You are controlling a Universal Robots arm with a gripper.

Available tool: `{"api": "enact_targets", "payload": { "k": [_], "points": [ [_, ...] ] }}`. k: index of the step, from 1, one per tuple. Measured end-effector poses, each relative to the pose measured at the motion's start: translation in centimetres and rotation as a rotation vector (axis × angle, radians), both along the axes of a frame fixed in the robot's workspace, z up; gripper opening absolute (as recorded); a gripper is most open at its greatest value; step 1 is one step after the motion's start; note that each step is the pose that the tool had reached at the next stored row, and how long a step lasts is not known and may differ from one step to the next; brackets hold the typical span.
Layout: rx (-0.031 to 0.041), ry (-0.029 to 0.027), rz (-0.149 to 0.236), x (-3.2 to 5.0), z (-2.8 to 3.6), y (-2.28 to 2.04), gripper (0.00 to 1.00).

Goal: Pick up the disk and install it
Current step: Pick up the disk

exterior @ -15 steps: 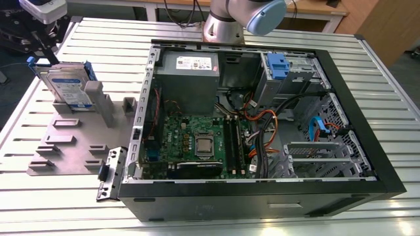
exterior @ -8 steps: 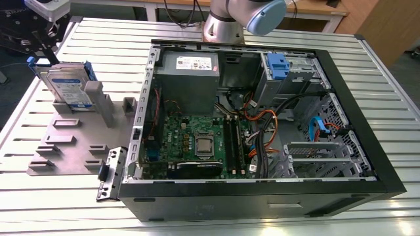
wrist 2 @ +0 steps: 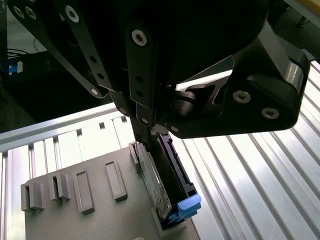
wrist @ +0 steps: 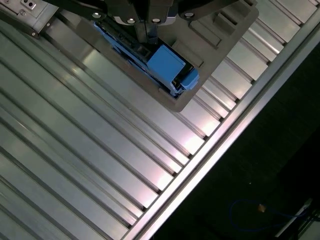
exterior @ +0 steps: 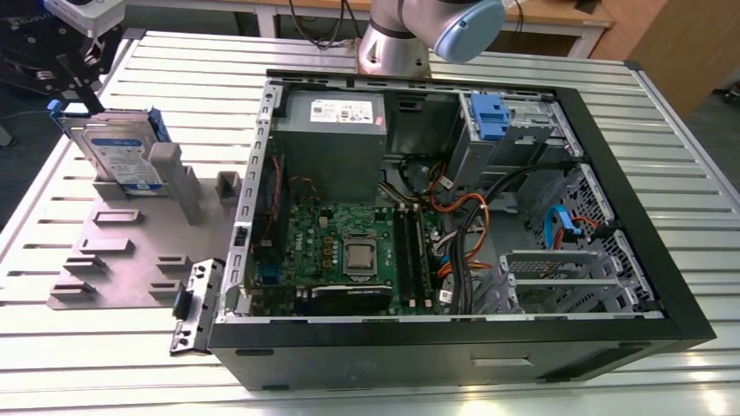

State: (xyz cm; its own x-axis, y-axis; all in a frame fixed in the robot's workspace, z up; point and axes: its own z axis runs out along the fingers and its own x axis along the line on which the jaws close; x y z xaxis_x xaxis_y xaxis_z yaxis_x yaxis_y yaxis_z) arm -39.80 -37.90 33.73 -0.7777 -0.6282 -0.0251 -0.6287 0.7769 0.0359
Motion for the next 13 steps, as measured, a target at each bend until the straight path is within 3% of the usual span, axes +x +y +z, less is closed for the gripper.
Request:
{"api": "enact_targets", "payload": {
  "k": [9, 13],
  "points": [
    [0.0, 0.0, 0.0, 0.0, 0.06, 0.0, 0.11],
    [0.0, 0.0, 0.041, 0.0, 0.05, 0.0, 0.11]
  ]
}}
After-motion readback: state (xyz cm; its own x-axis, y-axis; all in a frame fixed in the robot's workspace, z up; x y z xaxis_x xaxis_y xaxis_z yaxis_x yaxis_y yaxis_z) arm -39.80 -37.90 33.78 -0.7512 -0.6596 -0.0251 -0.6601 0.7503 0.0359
